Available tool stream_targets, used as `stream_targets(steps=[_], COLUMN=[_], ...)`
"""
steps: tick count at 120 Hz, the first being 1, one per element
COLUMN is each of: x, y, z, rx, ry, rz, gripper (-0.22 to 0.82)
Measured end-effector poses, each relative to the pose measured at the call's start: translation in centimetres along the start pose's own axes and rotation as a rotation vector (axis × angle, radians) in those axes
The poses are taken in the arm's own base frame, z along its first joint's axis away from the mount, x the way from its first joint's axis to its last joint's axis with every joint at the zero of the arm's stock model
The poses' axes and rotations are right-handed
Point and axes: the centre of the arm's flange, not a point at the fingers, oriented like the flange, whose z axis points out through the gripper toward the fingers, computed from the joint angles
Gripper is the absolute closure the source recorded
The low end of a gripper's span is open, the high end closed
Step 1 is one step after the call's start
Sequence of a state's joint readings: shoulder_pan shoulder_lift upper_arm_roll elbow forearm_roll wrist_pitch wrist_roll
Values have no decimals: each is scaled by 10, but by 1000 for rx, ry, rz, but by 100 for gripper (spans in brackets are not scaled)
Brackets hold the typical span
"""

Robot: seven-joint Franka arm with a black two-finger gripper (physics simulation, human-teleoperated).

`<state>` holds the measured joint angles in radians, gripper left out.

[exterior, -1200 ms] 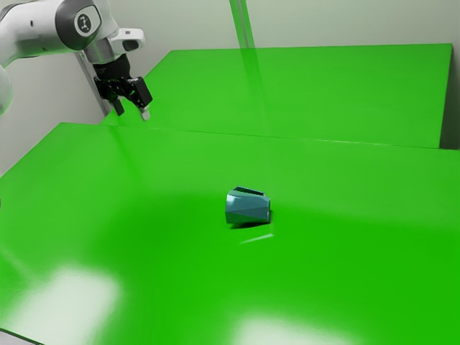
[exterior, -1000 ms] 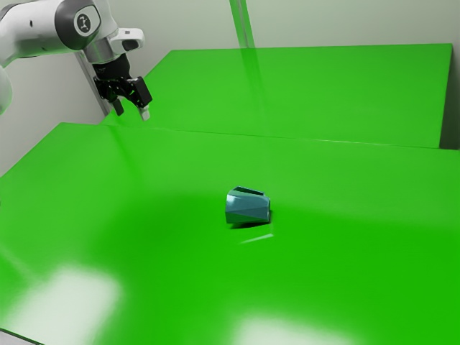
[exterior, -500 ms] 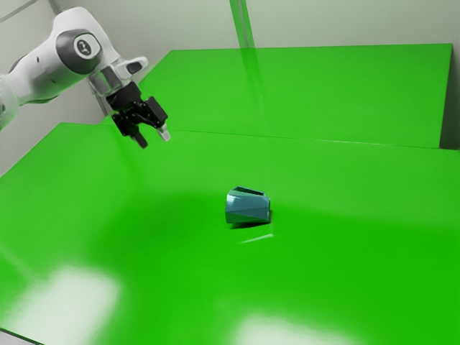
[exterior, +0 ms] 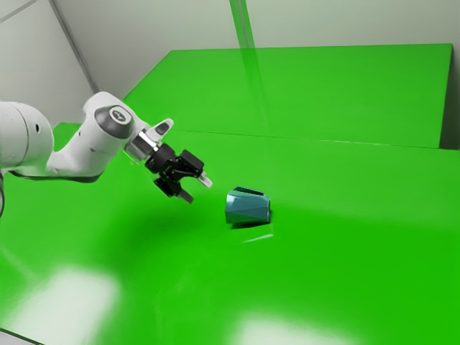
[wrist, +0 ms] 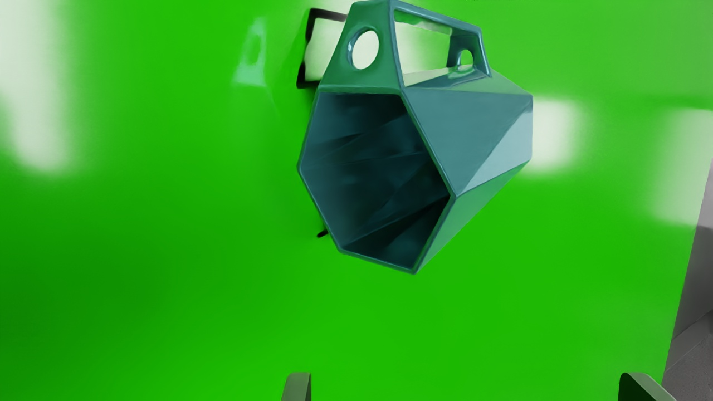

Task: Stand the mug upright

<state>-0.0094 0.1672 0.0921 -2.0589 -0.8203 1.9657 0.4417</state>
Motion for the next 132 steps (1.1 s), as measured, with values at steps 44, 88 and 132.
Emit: stream_targets(steps=[44,88,132], x=[7,8,6], y=[-7,2,1], z=[52,79,80], rx=[-75,-173,-218], ry=[110,125,102], rz=[-64,-98,-84], gripper=[0,0,46])
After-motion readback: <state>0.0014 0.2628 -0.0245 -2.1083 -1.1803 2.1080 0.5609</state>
